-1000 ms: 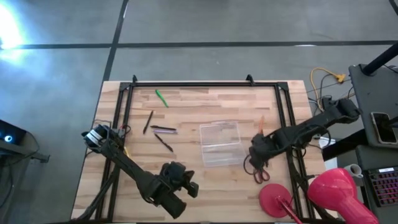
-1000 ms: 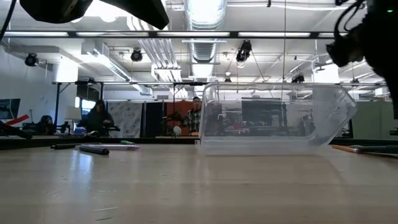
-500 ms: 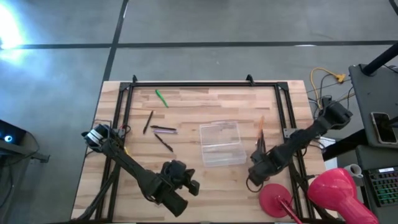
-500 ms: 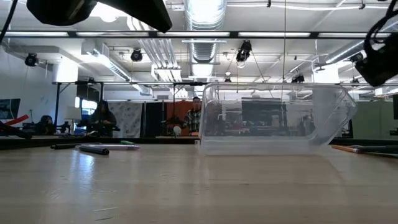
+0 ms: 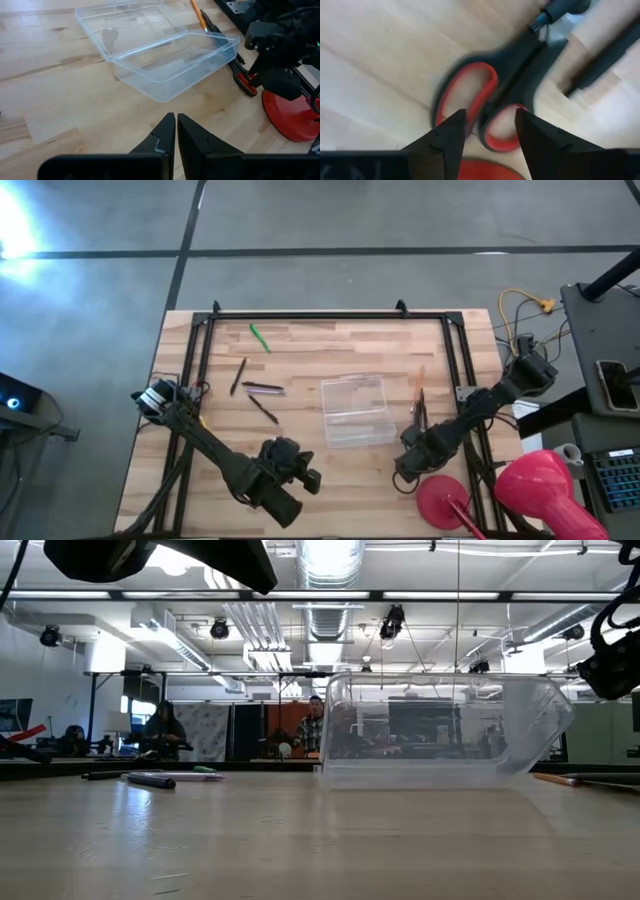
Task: Pick & place school supplies into a supply box
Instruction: Put the black scissors into the transparent supply box
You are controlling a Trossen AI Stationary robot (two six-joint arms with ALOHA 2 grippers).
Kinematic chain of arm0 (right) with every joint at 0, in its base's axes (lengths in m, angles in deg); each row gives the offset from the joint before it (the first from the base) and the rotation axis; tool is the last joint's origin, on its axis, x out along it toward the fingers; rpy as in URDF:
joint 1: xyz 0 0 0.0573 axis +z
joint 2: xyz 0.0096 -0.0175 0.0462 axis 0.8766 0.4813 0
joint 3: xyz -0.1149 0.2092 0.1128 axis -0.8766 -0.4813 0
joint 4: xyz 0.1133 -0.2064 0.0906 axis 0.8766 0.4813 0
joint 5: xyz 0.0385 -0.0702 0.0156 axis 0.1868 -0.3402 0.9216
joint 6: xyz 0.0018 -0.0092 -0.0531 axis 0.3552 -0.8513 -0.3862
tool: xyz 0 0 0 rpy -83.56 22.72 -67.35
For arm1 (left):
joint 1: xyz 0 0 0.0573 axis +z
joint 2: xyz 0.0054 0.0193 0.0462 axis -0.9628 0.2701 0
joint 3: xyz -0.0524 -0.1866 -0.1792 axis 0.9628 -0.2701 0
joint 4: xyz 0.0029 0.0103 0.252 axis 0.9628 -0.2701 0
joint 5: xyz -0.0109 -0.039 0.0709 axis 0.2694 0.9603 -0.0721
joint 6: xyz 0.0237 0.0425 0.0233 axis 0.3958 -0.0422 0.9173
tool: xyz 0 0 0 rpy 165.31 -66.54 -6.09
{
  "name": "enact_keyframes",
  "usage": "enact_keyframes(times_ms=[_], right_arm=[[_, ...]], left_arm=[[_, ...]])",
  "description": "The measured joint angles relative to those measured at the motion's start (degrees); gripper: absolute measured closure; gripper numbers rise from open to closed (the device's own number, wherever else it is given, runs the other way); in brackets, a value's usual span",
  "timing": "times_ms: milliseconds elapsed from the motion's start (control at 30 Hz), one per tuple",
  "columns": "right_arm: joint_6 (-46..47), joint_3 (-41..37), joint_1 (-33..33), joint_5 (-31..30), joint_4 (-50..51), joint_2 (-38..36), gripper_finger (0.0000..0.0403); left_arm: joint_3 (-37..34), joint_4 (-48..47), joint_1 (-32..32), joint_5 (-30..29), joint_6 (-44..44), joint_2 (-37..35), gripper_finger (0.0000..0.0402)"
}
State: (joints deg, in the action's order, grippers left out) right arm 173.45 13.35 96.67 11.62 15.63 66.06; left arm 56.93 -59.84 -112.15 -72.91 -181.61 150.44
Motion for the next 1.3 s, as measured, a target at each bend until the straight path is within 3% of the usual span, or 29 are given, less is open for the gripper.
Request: enact_keyframes(times_ms=[100, 267, 533, 733, 900, 1133, 1300], right_arm=[[3.9, 0.3, 0.7, -4.5, 1.0, -1.8, 0.0249], [6.3, 0.0, 0.8, -4.2, 0.1, -1.6, 0.0255], [4.1, -0.2, 0.7, -5.4, -0.8, 3.7, 0.0265], [0.6, -0.1, 0.8, -7.3, -0.6, 4.0, 0.03], [-1.0, -0.5, 1.8, -6.9, -0.3, 1.5, 0.0357], [6.5, 0.0, 6.6, -8.1, 4.3, -5.3, 0.0357], [14.1, 3.2, 11.5, -17.5, 11.1, -11.3, 0.0357]], left_arm=[[0.0, 0.0, 0.0, 0.0, 0.0, 0.0, 0.0398], [0.0, -0.4, 0.0, 0.1, 0.0, 0.0, 0.0398], [0.0, -0.9, 0.1, 0.2, 1.8, 0.0, 0.0398], [0.0, -0.8, 0.0, 0.2, 1.8, 0.0, 0.0398], [0.0, -0.8, 0.0, 0.3, 1.9, 0.0, 0.0398], [-0.2, -0.8, 0.0, 0.3, 1.9, 0.0, 0.0398], [-0.5, -0.8, 0.0, 0.3, 1.9, 0.0, 0.0398]])
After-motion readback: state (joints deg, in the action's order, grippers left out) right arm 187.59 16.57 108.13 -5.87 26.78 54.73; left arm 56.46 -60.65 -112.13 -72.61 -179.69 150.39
